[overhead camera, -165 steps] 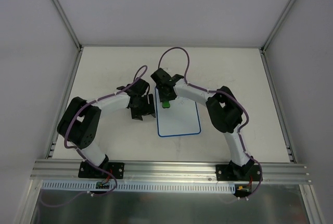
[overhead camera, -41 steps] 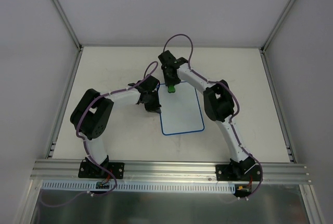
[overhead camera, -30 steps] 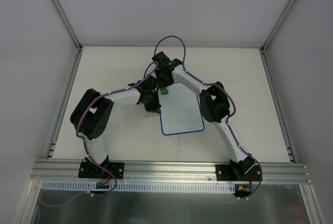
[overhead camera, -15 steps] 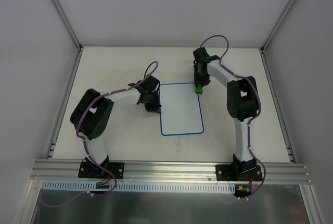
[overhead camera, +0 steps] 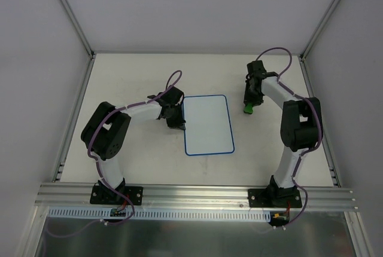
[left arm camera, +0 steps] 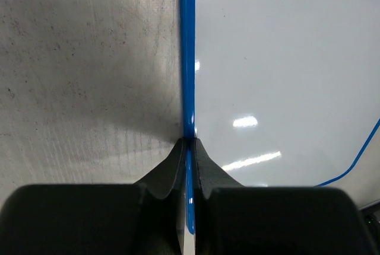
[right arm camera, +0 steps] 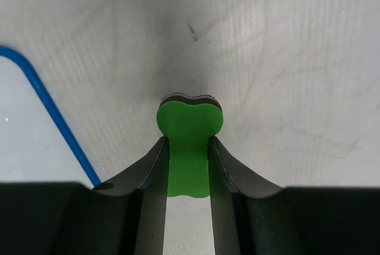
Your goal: Erase the whiteboard
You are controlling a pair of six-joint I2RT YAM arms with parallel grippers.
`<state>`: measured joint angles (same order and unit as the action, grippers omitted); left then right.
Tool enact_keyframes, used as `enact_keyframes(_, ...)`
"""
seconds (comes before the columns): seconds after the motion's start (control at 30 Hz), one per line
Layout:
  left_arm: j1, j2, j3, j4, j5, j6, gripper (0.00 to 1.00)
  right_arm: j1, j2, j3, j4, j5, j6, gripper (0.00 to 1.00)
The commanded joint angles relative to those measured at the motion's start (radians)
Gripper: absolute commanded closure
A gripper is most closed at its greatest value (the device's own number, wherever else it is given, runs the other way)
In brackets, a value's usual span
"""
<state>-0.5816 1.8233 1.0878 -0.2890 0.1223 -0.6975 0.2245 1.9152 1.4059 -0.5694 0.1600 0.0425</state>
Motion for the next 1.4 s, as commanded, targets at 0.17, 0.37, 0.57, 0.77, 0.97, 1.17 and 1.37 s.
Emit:
enact_keyframes(0.17, -0.003, 0.011, -0.009, -0.151, -0.067, 0.049, 0.92, -0.05, -0.015, -0.062, 0.037, 0.0, -0.021, 0.95)
enact_keyframes(0.37, -0.003, -0.009, 0.003, -0.154, -0.069, 0.059, 0.73, -0.059, 0.01, -0.084, 0.037, -0.05, 0.003, 0.72)
enact_keyframes(0.57, -0.001, -0.073, 0.029, -0.173, -0.096, 0.087, 0.5, -0.066, -0.053, -0.096, 0.034, -0.05, -0.006, 0.34)
enact_keyframes(0.77, 0.035, -0.211, 0.096, -0.225, -0.116, 0.148, 0.16, -0.116, -0.209, -0.085, 0.016, -0.077, -0.013, 0.01)
enact_keyframes(0.97, 0.143, -0.407, 0.182, -0.263, -0.199, 0.233, 0.01, -0.178, -0.41, 0.007, -0.064, -0.051, -0.104, 0.01)
enact_keyframes(1.17, 0.189, -0.573, 0.302, -0.305, -0.375, 0.386, 0.01, -0.212, -0.579, 0.131, -0.116, -0.001, -0.222, 0.01)
enact_keyframes(1.37, 0.193, -0.711, 0.432, -0.318, -0.541, 0.524, 0.01, -0.214, -0.777, 0.208, -0.116, 0.076, -0.32, 0.01)
